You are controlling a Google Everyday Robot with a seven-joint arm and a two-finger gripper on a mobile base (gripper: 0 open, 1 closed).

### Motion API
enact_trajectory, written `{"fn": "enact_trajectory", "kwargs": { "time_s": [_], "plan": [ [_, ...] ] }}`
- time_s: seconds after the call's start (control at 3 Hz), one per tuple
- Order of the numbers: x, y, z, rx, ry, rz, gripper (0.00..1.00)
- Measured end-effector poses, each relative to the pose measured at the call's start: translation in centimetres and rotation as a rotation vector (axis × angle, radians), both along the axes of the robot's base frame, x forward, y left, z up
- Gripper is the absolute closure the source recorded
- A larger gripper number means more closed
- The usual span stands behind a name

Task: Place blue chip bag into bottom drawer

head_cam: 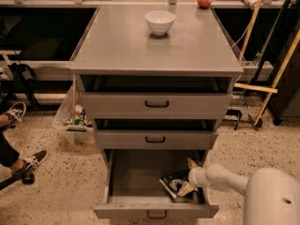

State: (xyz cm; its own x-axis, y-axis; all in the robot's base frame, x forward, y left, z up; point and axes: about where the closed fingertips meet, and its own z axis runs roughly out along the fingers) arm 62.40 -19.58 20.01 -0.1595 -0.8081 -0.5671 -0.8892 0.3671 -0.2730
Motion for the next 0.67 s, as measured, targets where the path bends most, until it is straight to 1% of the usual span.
{"fn": "enact_trajectory", "kwargs": {
  "time_s": [0.33, 0.67],
  "plan": [
    [-0.9, -0.1, 1.7, -0.014, -0.009, -0.028, 0.00],
    [-2.7, -0.4, 5.1, -0.042, -0.025, -0.081, 0.00]
  ]
}}
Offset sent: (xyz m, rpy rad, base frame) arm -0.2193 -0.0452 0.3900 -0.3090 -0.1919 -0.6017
